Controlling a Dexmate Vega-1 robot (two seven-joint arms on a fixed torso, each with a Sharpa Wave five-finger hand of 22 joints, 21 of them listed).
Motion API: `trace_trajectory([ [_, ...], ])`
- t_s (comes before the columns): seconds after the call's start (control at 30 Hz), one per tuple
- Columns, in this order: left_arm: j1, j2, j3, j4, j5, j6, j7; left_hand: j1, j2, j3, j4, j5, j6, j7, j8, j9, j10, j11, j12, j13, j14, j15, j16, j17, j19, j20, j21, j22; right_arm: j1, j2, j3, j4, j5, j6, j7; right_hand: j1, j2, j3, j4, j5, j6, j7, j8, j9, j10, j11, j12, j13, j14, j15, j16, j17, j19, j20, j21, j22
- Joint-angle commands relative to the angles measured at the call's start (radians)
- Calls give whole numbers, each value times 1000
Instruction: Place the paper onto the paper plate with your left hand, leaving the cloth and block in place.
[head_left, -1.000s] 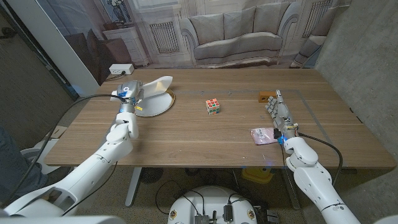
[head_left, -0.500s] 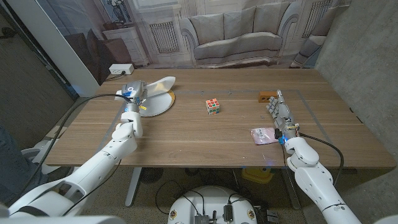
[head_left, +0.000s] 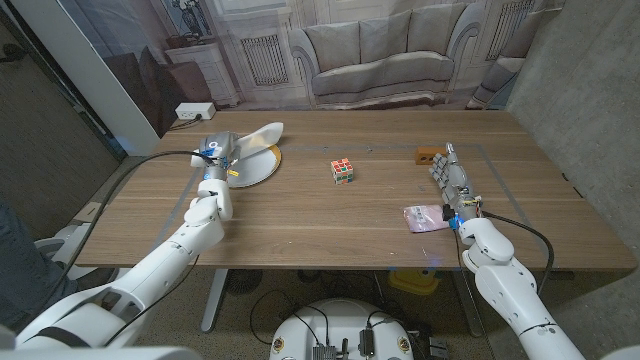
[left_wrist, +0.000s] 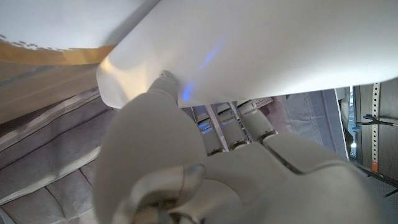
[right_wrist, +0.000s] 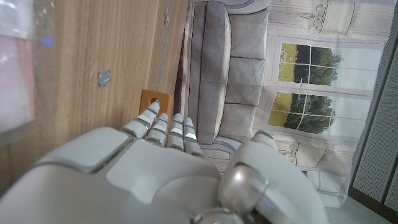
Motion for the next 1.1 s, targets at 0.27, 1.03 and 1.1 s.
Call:
trace_trajectory([
  [0.27,13,5,-6,-45,-4,64,-95,-85,-31,-40,38,19,-84,-5,-16,-1,-155,5,-6,-13,-158,-71,-2,-1,-139,42,-6,4,6,-1,-3,4,1,-11,4,1,8,-6,-3,-1,9,-7,6,4,10,1,9,6,8,-2,-1,4,3,2,-5,5],
  [1.03,29,29,-16,-104,-20,73,-165,-265,-79,-133,124,72,-283,-28,-36,-3,-340,23,-2,-25,-330,-33,4,2,-294,102,-1,7,-19,2,-1,-17,-3,0,-5,2,9,-8,-4,-1,10,-10,6,4,14,2,10,6,8,0,-2,4,3,3,-5,5],
  [1.1,31,27,-20,-111,-23,80,-170,-285,-84,-144,132,77,-299,-25,-35,-3,-354,24,-1,-26,-338,-28,5,2,-308,104,-2,7,-21,2,-1,-18,-3,1,-5,2,9,-8,-4,-1,10,-10,6,4,14,2,10,6,8,-1,-2,4,3,2,-5,5],
])
